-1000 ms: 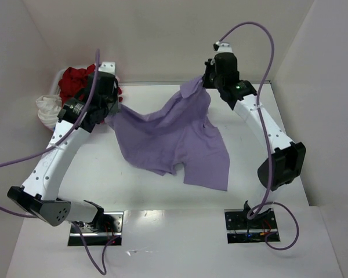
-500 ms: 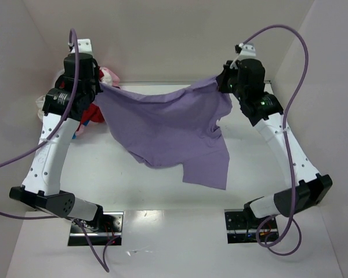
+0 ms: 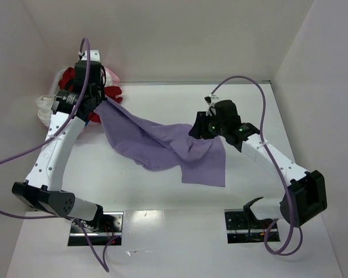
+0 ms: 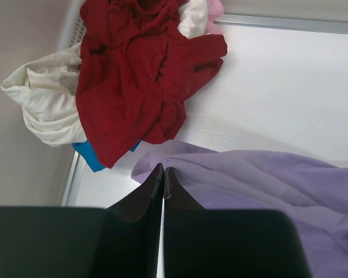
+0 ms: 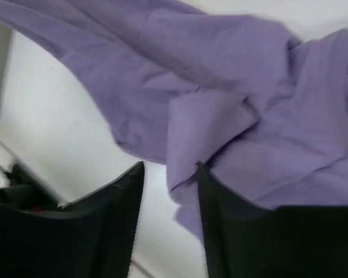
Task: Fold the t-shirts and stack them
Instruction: Flatten out the tshirt
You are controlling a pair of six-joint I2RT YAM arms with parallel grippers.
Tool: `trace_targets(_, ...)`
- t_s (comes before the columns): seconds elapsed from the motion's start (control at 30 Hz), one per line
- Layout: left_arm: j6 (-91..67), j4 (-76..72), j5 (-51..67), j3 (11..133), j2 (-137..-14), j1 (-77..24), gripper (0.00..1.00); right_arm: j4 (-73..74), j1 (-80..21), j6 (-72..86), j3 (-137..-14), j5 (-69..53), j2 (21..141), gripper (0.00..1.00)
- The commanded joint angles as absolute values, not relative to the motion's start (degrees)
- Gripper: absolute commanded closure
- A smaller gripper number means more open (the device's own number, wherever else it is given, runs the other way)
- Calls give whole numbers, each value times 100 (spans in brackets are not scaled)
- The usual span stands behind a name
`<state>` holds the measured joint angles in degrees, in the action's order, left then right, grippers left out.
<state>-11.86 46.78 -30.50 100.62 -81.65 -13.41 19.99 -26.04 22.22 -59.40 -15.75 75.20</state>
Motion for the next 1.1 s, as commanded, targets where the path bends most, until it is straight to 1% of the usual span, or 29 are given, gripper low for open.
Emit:
trace_targets(0.0, -1037, 4447, -3050, 10169, -8235, -1327, 100, 1792, -2593, 2031, -6047, -1136, 7286, 48)
trace_targets(0.03, -1037, 4447, -3050, 10169, -8235, -1327, 100, 1793, -2593, 1961, -6099, -777, 7286, 22)
trace_targets(0.17, -1037, 4447, -2997, 10117, -8235, -1327, 100, 2056, -2593, 1820, -6327, -326, 7680, 15)
trace_targets(0.23, -1037, 4447, -2997, 10116, -8235, -1327, 100, 2222, -2593, 1697, -6328, -325, 7804, 14)
trace_targets(0.27, -1037, 4447, -2997, 10055, -8235, -1327, 100, 2302, -2593, 1696, -6328, -186, 7805, 0)
trace_targets(0.33, -1037, 4447, -2944, 10055, -8235, -1327, 100, 2713, -2593, 1696, -6380, 16, 8006, 0)
trace_targets(0.4, -1037, 4447, -2839, 9984, -8235, -1327, 100, 3013, -2593, 2011, -6433, 184, 8060, 0)
trace_targets(0.47, -1037, 4447, -2839, 9984, -8235, -1327, 100, 3303, -2593, 2301, -6355, -17, 8130, 0)
trace_targets(0.5, -1037, 4447, -2787, 9932, -8235, -1327, 100, 3366, -2593, 2677, -6285, -78, 8130, 2)
trace_targets(0.53, -1037, 4447, -2786, 9932, -8235, -1327, 100, 3366, -2593, 2872, -6041, -79, 7973, 2)
trace_targets(0.6, -1037, 4386, -2786, 9870, -8235, -1327, 100, 3252, -2593, 3328, -5723, -167, 7832, 3)
trace_targets(0.63, -1037, 4386, -2725, 9809, -8235, -1327, 100, 3252, -2593, 3479, -5478, -219, 7761, 8)
trace_targets(0.73, -1037, 4386, -2655, 9809, -8235, -1327, 100, 2779, -2593, 3866, -5064, -692, 7524, 14)
trace_targets(0.87, -1037, 4386, -2593, 9756, -8235, -1327, 100, 2295, -2593, 4201, -4712, -966, 7444, 18)
trace_targets(0.97, -1037, 4334, -2541, 9756, -8235, -1327, 100, 2075, -2593, 4341, -4457, -1028, 7506, 20)
trace_targets(1.03, -1037, 4333, -2540, 9703, -8183, -1327, 100, 1839, -2593, 4403, -4238, -1028, 7506, 24)
trace_targets(1.07, -1037, 4333, -2540, 9703, -8183, -1327, 100, 1785, -2593, 4403, -4184, -1028, 7506, 24)
